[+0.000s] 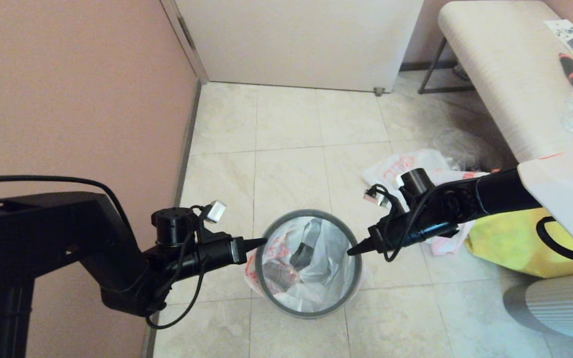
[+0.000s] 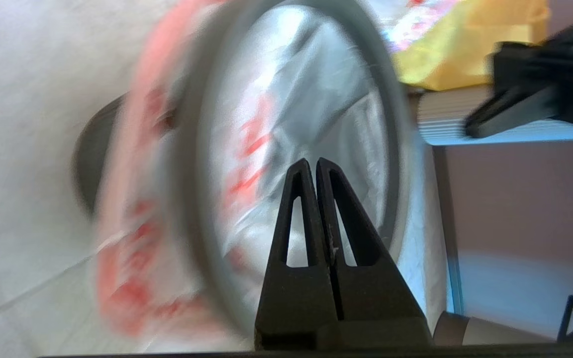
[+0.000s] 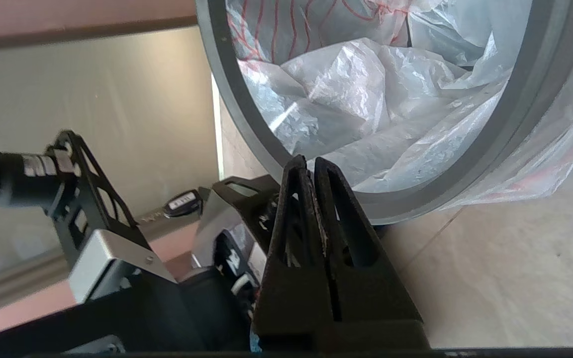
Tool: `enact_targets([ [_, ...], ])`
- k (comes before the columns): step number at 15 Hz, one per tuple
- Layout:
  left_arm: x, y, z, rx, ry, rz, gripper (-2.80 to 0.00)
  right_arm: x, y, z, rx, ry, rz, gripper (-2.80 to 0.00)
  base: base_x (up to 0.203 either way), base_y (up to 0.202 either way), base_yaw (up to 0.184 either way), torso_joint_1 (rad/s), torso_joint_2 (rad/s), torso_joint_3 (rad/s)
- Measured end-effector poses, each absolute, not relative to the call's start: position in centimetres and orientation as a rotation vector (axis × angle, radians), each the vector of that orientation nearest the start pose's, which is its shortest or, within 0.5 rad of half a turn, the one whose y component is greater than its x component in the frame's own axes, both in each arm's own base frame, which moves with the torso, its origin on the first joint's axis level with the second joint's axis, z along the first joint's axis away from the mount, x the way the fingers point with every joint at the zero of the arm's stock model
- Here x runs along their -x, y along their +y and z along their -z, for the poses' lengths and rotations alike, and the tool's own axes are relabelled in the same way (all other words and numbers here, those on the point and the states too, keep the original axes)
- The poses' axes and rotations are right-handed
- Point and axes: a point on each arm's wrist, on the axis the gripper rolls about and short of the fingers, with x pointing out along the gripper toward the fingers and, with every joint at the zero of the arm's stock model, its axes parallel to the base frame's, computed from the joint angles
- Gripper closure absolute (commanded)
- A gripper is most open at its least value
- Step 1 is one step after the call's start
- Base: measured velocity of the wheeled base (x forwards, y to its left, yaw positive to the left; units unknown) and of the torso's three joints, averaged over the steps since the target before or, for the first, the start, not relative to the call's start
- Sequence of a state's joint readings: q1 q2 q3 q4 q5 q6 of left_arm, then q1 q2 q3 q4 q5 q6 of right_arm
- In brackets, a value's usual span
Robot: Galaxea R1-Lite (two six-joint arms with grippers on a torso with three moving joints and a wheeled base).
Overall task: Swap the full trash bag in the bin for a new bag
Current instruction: Place the trash can ring on the trash can
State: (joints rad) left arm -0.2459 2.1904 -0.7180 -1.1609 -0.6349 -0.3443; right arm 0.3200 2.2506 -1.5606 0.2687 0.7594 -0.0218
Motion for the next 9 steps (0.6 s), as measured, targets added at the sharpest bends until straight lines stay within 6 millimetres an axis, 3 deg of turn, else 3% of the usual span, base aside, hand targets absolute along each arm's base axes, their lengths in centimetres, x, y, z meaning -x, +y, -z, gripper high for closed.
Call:
enact_targets([
  [4, -36.2, -11.4, -3.6, 0.371, 0.460, 0.834, 0.00, -41.0, 14.3, -8.4, -0.182, 0.975, -1.001, 0.00, 0.000, 0.000, 0.000, 0.000, 0.00, 0.000],
  [9, -38.5, -11.0, 0.5, 0.306, 0.511, 0.797, 0.00, -43.3, 14.4, -5.5, -0.191, 0.988, -0.992, 0.00, 0.000, 0.000, 0.000, 0.000, 0.00, 0.000],
])
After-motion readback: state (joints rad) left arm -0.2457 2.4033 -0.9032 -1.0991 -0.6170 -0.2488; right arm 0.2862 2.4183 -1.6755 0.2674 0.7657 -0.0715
